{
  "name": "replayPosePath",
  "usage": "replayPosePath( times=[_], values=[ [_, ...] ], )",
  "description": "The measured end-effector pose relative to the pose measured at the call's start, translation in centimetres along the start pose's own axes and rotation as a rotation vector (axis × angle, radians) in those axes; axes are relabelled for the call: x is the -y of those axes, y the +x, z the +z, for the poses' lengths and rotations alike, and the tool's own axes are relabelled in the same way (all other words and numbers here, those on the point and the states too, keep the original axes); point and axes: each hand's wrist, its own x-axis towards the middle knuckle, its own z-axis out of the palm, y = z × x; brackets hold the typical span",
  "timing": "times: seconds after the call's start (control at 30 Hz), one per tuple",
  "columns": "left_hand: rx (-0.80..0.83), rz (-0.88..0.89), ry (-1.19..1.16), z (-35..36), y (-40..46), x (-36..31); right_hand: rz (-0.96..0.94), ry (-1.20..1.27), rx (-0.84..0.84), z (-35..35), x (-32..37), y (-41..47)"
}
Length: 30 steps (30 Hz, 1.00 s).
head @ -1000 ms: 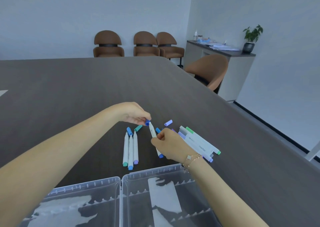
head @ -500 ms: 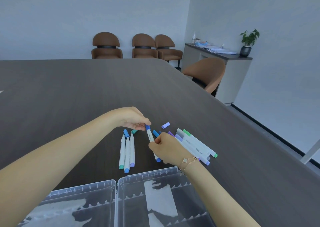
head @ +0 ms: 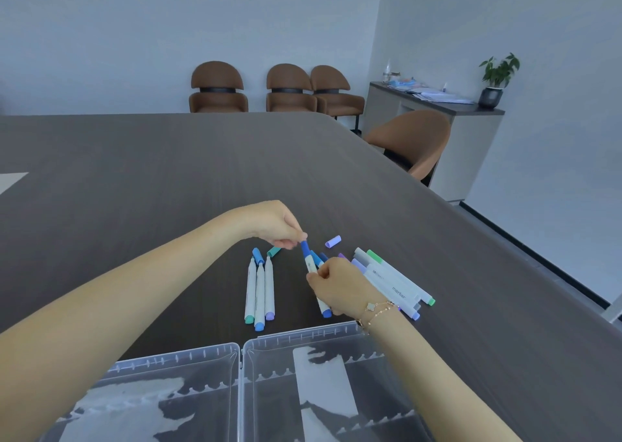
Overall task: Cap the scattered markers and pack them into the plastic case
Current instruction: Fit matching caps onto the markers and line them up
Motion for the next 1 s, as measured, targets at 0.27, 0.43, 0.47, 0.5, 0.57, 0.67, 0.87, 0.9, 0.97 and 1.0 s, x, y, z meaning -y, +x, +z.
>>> replayPosePath(
  times=[0.27, 0.43, 0.47, 0.5, 0.57, 0.67, 0.87, 0.9, 0.97, 1.0],
  values=[
    [-0.179, -0.074, 0.122, -1.4, 0.4, 4.7, -0.059, -0.462, -0.140, 1.3, 0.9, -1.7],
    [-0.147, -0.187, 0.177, -1.4, 0.7, 5.3, -0.141, -0.436, -0.101, 3.1, 2.8, -0.7],
    [-0.147, -0.203, 0.174, -1.4, 0.8, 5.4, -0.136, -0.458, -0.083, 3.3, 3.1, -0.4],
    [-0.141, -0.214, 0.172, -1.5, 0.9, 5.5, -0.129, -0.476, -0.064, 3.5, 3.2, -0.1],
    [-0.108, -0.229, 0.167, -1.6, 0.8, 5.7, -0.110, -0.477, -0.035, 3.6, 3.0, 0.3],
    [-0.069, -0.195, 0.145, -1.7, 0.6, 6.0, -0.079, -0.477, -0.039, 3.0, 2.2, 0.3],
    [-0.151, 0.029, 0.095, -1.6, 1.3, 3.9, -0.141, -0.387, -0.108, 2.6, 2.4, 0.3],
    [-0.142, 0.058, 0.087, -1.6, 1.6, 3.2, -0.147, -0.319, -0.062, 2.7, 2.9, 0.1],
    [-0.113, 0.103, 0.078, -1.3, 2.1, 1.6, -0.129, -0.266, 0.033, 3.2, 3.5, 0.0],
    [-0.096, 0.114, 0.080, -1.1, 2.2, 0.7, -0.123, -0.280, 0.060, 3.6, 3.4, 0.3]
  ],
)
